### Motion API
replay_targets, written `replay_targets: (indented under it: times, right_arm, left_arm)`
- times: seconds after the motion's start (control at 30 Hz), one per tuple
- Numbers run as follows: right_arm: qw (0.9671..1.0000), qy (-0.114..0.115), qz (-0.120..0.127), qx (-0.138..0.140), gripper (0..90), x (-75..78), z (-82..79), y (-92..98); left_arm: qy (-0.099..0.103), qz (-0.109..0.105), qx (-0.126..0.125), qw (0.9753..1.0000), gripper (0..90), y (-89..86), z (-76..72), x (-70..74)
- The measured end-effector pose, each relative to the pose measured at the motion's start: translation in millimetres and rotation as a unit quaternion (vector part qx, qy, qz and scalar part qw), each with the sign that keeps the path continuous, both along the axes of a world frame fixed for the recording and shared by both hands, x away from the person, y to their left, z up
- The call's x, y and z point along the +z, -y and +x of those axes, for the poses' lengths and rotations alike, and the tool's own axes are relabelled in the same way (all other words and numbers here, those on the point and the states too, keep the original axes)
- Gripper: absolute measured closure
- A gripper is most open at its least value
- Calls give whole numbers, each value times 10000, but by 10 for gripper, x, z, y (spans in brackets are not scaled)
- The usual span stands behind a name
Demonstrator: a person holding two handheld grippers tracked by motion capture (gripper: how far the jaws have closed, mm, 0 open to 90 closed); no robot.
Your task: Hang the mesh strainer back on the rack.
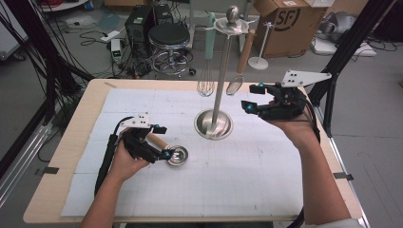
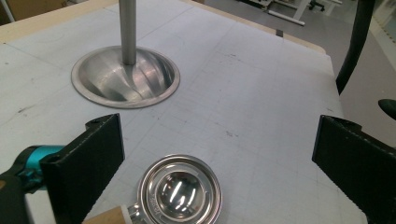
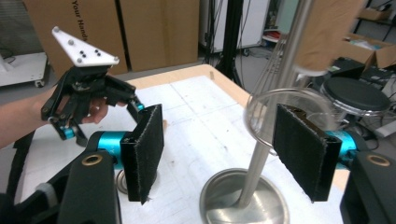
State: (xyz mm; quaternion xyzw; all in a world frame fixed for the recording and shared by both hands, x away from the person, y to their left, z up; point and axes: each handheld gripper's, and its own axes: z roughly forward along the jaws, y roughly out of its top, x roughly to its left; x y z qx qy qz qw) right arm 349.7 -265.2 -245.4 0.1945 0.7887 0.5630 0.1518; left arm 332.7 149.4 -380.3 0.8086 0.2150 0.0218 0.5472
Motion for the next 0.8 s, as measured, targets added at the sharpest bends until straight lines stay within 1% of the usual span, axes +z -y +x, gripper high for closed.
replay_targets:
  times: [0.07,0.2,0.33,0.4,0.47,0.5,0.53,0.6,0.7,0.8]
  right_arm:
    - [10000,-5,-56,-14,321,-56,-14,3]
    - [9999,-123,-36,-55,305,-178,-40,43]
    - [9996,-140,-218,-115,292,-282,-78,58]
    - [9995,-130,-260,-114,292,-338,-105,68]
    - [9995,-145,-262,-142,287,-387,-129,75]
    - [9994,-161,-267,-151,284,-414,-137,76]
    - [9993,-160,-282,-163,282,-441,-143,80]
    - [9993,-212,-251,-174,276,-498,-159,83]
    - [9993,-230,-237,-171,272,-581,-170,100]
    - [9993,-285,-180,-169,272,-649,-191,124]
  left_arm:
    - [4,15,-2,10000,29,0,0,0]
    - [-15,-12,17,10000,29,3,-2,-5]
    - [-44,-9,8,10000,28,3,2,-12]
    - [-40,3,12,10000,29,5,3,-15]
    - [-21,17,0,10000,29,3,6,-15]
    - [-44,-16,8,10000,29,8,3,-17]
    - [-32,15,1,10000,29,4,5,-16]
    - [-39,0,10,10000,29,8,2,-16]
    - [-46,-5,17,10000,29,8,-2,-16]
    - [-39,12,-16,10000,29,5,2,-19]
